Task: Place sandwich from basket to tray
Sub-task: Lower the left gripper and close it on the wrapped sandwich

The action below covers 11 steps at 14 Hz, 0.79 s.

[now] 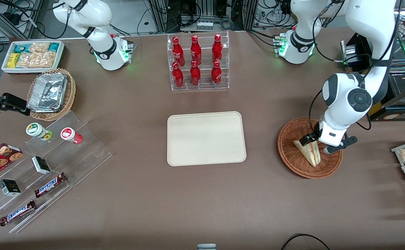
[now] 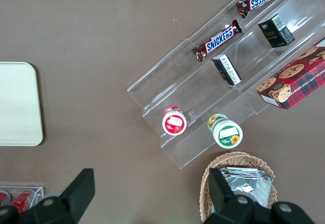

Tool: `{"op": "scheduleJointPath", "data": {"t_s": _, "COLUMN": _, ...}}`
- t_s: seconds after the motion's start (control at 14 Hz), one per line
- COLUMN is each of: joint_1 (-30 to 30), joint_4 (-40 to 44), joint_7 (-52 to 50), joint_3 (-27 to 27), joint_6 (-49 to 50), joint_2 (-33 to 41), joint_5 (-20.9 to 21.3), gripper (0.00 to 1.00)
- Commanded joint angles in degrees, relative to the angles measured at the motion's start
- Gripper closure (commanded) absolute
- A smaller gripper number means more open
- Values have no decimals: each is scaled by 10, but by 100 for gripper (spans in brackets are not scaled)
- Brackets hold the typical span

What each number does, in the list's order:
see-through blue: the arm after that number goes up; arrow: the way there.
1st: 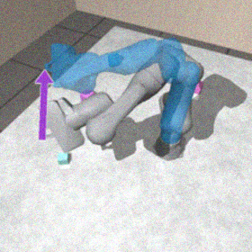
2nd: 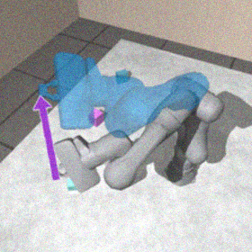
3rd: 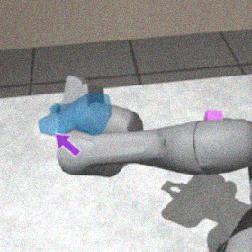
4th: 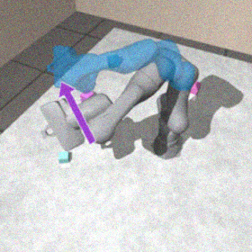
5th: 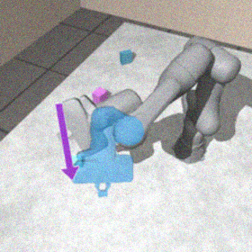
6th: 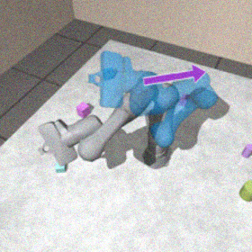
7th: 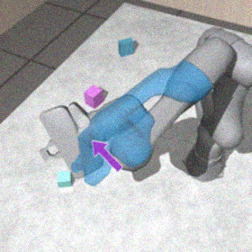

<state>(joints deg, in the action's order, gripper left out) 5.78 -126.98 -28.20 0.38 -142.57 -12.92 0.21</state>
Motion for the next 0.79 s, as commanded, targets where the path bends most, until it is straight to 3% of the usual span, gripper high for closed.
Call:
{"op": "scheduleJointPath", "data": {"t_s": 0.0, "joint_1": 0, "joint_4": -7, "joint_7": -12, "joint_3": 0, "joint_6": -25, "joint_2": -10, "joint_5": 5, "gripper": 0}}
{"op": "scheduleJointPath", "data": {"t_s": 0.21, "joint_1": 0, "joint_4": -14, "joint_7": -12, "joint_3": 0, "joint_6": -44, "joint_2": -21, "joint_5": 5, "gripper": 1}}
{"op": "scheduleJointPath", "data": {"t_s": 0.43, "joint_1": 0, "joint_4": -13, "joint_7": -13, "joint_3": 0, "joint_6": -47, "joint_2": -25, "joint_5": 4, "gripper": 19}}
{"op": "scheduleJointPath", "data": {"t_s": 0.71, "joint_1": 0, "joint_4": -11, "joint_7": -29, "joint_3": 0, "joint_6": -47, "joint_2": -25, "joint_5": 5, "gripper": 91}}
